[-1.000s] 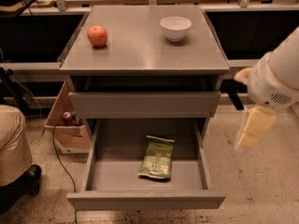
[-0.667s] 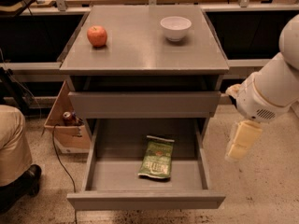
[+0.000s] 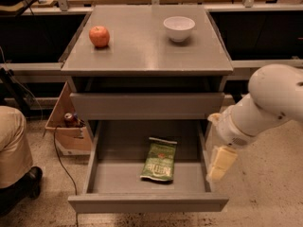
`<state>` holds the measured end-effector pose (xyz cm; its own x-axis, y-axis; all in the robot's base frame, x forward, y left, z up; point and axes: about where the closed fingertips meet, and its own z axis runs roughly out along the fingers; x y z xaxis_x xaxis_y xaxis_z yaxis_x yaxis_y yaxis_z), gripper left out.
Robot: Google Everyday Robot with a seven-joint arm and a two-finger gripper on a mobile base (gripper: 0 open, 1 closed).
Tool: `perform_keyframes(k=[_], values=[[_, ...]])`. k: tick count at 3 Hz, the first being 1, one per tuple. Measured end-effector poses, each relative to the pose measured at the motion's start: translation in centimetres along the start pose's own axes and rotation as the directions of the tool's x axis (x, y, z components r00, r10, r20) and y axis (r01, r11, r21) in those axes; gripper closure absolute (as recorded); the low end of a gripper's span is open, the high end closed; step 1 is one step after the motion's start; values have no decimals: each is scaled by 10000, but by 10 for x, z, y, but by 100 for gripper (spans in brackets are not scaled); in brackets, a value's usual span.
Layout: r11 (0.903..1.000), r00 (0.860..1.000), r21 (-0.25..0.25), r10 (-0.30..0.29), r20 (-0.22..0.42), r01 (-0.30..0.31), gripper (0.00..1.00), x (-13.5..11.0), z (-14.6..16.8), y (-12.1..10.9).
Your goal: Pick green jalapeno chip bag from middle drawer and place on counter
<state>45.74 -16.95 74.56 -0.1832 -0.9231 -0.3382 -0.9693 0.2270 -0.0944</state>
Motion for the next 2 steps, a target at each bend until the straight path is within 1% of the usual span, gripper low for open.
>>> perform_keyframes(k=[1,2], values=[[9990,9986,-428,-66,524,88,0,-14,47,5],[9990,9986,-428,-66,524,88,0,-14,47,5]])
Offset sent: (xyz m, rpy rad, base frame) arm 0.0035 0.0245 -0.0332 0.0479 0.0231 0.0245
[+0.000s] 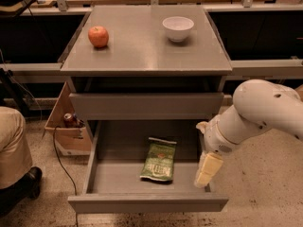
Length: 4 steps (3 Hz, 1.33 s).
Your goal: Pick green jalapeno chip bag from middle drawer and place on counter
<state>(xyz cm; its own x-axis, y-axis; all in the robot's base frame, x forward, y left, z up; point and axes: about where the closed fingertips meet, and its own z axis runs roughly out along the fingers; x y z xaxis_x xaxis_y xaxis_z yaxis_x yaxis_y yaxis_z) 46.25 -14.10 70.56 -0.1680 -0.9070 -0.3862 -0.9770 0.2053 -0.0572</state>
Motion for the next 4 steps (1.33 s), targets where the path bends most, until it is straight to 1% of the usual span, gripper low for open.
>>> perform_keyframes(k=[1,2,3,4], values=[[9994,9991,-60,332,280,-331,0,2,12,2],[9941,9898,-384,1050,967,-1017,0,1,61,-9],[9871,9777,-632,1546,1424,-1469,0,-2,104,-23],[9826,9671,-467,1853,1745,-1799,0,-1,144,-35]])
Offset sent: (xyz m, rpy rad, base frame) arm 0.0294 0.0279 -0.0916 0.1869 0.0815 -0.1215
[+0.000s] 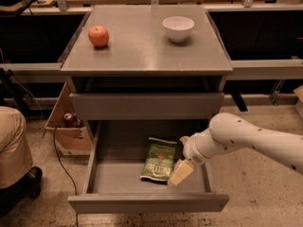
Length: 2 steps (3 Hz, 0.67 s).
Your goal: Pick green jalapeno chip bag from middle drawer and place on counter
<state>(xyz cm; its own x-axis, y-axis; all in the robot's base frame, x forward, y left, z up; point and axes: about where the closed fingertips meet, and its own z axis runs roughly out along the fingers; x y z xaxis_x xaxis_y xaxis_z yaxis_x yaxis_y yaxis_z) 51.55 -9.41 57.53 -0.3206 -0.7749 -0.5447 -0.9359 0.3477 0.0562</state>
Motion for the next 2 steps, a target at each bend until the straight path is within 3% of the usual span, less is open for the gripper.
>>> perform_keyframes(k=[2], values=[[9971,9969,749,58,782,-116,0,-7,67,-50]])
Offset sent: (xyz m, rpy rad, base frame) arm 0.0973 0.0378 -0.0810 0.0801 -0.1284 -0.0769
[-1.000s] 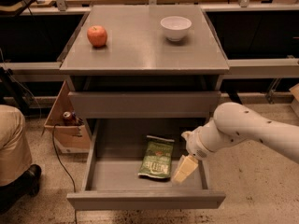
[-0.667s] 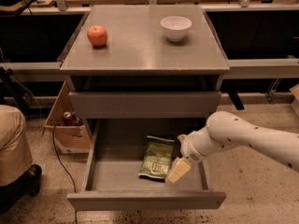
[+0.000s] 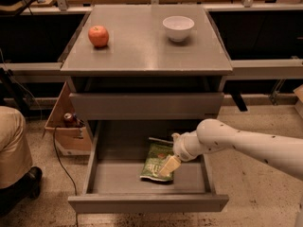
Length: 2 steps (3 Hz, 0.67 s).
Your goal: Pick green jalapeno chip bag from middle drawer and place on counter
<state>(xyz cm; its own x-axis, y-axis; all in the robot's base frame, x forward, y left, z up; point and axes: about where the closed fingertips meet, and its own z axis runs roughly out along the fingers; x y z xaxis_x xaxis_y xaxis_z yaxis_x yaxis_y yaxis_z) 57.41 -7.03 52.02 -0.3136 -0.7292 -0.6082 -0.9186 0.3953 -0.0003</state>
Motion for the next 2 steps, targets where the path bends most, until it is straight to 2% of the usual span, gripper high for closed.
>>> perform_keyframes(k=[1,2], values=[[9999,9993,-68,108,371,-106,0,-9,36,-15],[9999,9993,-68,108,371,-106,0,-9,36,-15]])
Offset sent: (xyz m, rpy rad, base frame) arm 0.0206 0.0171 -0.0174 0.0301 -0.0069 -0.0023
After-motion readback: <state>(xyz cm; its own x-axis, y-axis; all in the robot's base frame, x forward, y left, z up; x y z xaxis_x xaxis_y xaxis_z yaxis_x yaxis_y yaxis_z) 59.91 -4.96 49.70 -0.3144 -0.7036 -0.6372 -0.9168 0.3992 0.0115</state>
